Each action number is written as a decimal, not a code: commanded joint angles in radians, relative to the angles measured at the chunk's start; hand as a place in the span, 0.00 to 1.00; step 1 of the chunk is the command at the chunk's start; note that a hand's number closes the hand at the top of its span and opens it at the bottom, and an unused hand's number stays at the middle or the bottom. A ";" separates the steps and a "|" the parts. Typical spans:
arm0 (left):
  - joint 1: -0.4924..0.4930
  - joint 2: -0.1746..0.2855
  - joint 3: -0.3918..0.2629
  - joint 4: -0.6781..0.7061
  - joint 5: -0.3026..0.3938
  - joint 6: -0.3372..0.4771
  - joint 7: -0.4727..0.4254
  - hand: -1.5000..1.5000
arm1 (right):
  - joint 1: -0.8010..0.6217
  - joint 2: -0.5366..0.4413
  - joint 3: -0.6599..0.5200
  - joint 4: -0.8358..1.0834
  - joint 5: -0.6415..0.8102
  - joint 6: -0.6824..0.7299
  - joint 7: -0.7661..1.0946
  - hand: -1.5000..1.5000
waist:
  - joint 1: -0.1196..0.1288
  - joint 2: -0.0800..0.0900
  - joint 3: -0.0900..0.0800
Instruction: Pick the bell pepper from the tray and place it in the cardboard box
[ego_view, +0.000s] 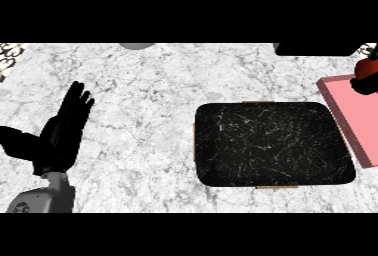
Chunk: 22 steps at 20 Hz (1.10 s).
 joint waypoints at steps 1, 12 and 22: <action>0.030 -0.007 -0.016 -0.033 -0.008 0.001 0.004 0.50 | 0.047 -0.065 0.033 0.143 0.032 0.145 -0.021 1.00 | 0.005 -0.002 0.000; 0.022 -0.038 -0.026 0.003 -0.030 0.030 -0.024 0.50 | -0.052 -0.057 -0.166 0.333 -0.135 -0.260 -0.320 0.00 | -0.002 0.000 0.003; 0.018 0.006 0.007 -0.018 0.000 0.002 0.018 0.50 | -0.144 0.024 -0.415 0.299 -0.508 -0.247 -0.394 0.00 | -0.014 -0.011 0.002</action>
